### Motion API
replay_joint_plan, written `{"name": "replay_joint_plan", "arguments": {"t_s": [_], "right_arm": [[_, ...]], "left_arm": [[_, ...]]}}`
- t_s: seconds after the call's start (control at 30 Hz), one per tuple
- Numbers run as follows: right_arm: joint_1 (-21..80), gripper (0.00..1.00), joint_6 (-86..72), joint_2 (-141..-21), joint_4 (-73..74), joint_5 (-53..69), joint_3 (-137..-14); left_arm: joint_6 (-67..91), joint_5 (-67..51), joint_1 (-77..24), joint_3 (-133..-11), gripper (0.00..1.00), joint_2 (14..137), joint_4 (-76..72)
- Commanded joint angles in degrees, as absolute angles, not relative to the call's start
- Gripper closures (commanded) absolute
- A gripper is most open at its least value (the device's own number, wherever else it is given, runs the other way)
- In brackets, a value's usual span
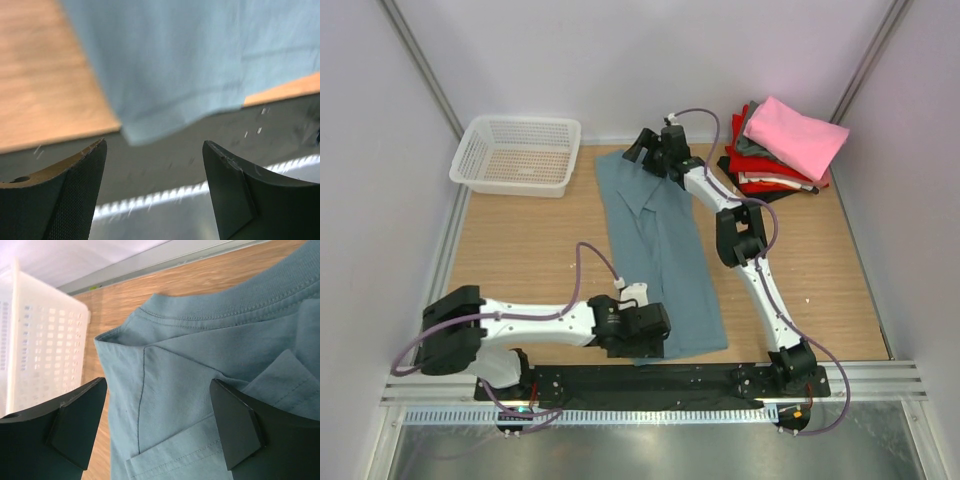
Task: Fold and stack the t-shirts
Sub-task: Fold the tshirt
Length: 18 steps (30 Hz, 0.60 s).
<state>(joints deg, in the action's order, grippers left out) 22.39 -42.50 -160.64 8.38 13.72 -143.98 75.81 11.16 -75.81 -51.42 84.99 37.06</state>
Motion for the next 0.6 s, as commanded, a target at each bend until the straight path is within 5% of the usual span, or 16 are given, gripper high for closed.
{"name": "replay_joint_plan", "arguments": {"t_s": [0.0, 0.3, 0.57], "right_arm": [[21.3, 0.09, -41.7, -157.4, 15.8, 1.2, -140.5], [20.0, 0.05, -41.0, -149.3, 17.9, -1.3, -139.4], [18.8, 0.00, -38.2, -139.2, 20.3, 3.9, -139.9]], "left_arm": [[81.8, 19.6, -79.0, -56.1, 0.21, 78.1, 54.6], [88.4, 31.5, -83.3, -57.7, 0.21, 69.5, 70.9], [87.3, 36.0, -83.5, -58.6, 0.21, 65.6, 70.9]]}}
